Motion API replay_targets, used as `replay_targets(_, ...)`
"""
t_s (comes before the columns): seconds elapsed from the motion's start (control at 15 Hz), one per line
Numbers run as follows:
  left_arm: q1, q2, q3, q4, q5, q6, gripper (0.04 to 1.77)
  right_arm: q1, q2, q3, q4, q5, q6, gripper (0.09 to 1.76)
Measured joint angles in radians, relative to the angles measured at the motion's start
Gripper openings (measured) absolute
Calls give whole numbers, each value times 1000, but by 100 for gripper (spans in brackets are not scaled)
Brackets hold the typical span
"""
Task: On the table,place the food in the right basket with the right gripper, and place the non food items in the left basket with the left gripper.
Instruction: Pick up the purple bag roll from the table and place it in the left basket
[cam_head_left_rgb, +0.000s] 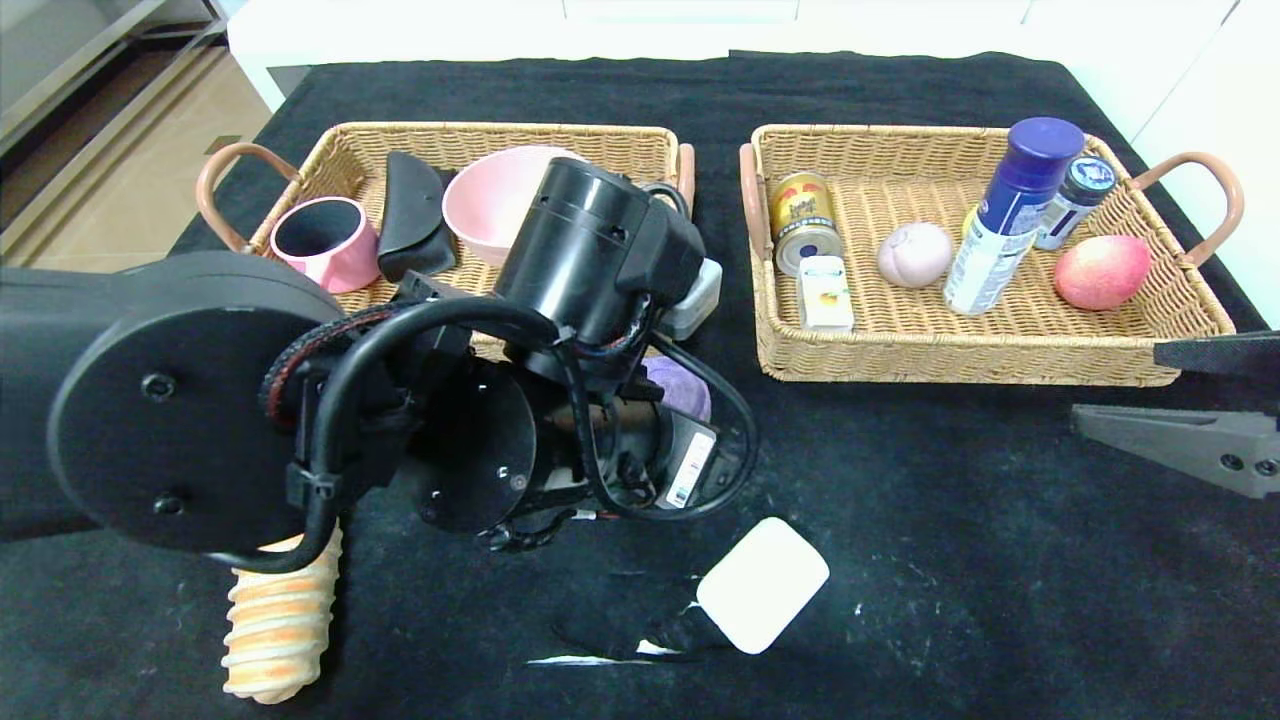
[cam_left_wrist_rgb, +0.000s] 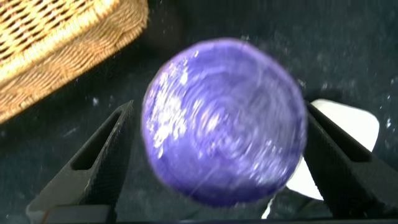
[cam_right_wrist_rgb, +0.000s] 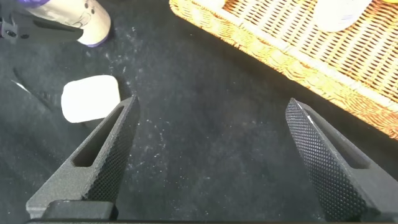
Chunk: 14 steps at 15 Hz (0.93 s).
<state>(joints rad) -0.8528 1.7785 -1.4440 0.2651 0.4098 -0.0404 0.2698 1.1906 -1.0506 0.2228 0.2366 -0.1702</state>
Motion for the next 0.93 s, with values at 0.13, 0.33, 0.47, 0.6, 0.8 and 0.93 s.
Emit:
replay_targets(0.13,0,11,-12,0,3,-1,172,-1,0,0,0,0,0,171)
replay_targets(0.33,1,26,-28,0,4,-4,172,-1,0,0,0,0,0,171)
replay_targets(0.47,3,34,-36,0,5,-3,172,-2,0,0,0,0,0,171)
replay_targets(0.6,9,38,-43,1,5,-3,172,-2,0,0,0,0,0,171)
replay_targets(0.8,9,40,-44,4,6,-2,172,-2,0,0,0,-1,0,171)
replay_targets(0.93,9,39,-41,13,5,2,137,-2,0,0,0,-1,0,171)
